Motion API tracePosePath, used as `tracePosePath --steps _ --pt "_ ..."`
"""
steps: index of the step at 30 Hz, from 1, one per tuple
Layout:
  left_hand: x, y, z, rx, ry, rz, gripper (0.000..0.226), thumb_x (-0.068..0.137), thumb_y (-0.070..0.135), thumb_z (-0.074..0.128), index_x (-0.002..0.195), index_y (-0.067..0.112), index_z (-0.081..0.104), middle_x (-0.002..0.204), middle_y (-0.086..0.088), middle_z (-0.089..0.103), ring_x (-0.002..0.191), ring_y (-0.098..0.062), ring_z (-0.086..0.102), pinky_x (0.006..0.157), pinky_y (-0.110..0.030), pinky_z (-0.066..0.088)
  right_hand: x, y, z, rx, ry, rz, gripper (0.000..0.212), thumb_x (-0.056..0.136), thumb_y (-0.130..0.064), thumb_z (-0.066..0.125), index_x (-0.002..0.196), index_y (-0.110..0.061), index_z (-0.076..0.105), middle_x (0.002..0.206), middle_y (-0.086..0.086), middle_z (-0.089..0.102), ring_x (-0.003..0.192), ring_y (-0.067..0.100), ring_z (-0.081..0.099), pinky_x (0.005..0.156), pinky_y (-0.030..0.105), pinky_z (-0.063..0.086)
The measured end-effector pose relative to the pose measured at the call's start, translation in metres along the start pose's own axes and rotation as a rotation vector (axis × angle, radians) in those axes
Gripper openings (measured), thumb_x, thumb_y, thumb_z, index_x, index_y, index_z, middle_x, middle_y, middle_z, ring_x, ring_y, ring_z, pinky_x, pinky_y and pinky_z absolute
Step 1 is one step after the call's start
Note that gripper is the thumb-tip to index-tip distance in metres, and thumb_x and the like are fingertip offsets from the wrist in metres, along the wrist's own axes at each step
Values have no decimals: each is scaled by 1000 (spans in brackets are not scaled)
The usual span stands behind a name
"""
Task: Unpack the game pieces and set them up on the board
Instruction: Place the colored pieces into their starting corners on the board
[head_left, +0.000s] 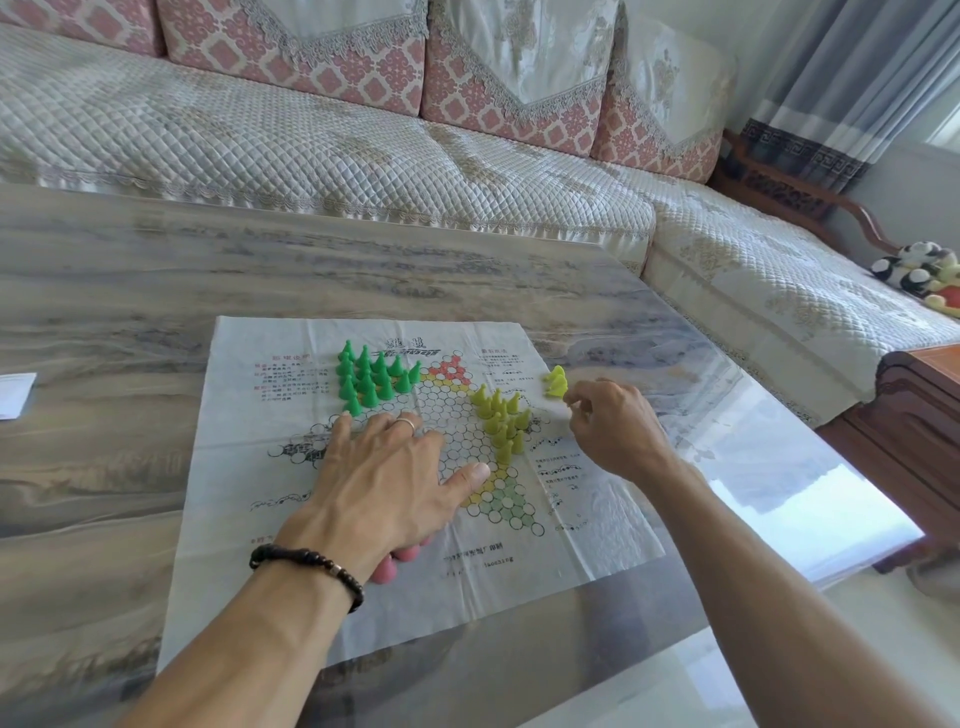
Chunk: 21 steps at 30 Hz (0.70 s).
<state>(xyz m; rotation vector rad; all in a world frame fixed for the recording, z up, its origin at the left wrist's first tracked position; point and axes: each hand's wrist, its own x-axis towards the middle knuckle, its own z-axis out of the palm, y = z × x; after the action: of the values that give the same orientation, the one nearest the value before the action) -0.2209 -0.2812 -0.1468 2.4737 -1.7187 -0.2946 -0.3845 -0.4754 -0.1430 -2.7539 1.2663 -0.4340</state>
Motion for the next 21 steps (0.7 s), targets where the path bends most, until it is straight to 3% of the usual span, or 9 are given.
tracePosePath --steps 2,5,7,12,21 --pt "0 0 -1 -6 -5 -1 71 84 78 16 110 27 58 131 1 52 122 -20 45 111 -55 23 -1 -5 -3 125 18 22 23 84 -4 55 97 -10 73 91 4 71 83 20 65 76 35 55" --pt "0 1 -2 -8 -6 1 70 84 78 17 110 28 58 131 1 52 123 -20 45 111 -54 23 -4 -15 -6 360 33 70 12 82 -9 67 86 -18 73 80 -8 71 75 1 67 72 14 53" --pt "-1 1 -2 -6 -4 2 71 84 78 16 112 27 58 132 0 51 124 -20 44 111 -54 23 -10 -20 -4 432 26 62 11 81 -12 72 81 -23 72 77 -13 70 71 -7 65 66 6 49" --pt "-1 1 -2 -1 -2 1 69 85 77 16 110 27 57 130 0 52 122 -21 46 109 -54 25 -21 -23 12 427 17 98 6 79 -14 75 81 -20 74 70 -17 65 64 -13 58 59 1 41" --pt "2 -1 2 7 13 2 75 83 78 14 116 27 56 135 -1 50 125 -22 43 110 -54 25 -20 -27 17 448 7 51 10 77 -14 76 84 -20 72 73 -13 67 67 -10 60 60 5 44"
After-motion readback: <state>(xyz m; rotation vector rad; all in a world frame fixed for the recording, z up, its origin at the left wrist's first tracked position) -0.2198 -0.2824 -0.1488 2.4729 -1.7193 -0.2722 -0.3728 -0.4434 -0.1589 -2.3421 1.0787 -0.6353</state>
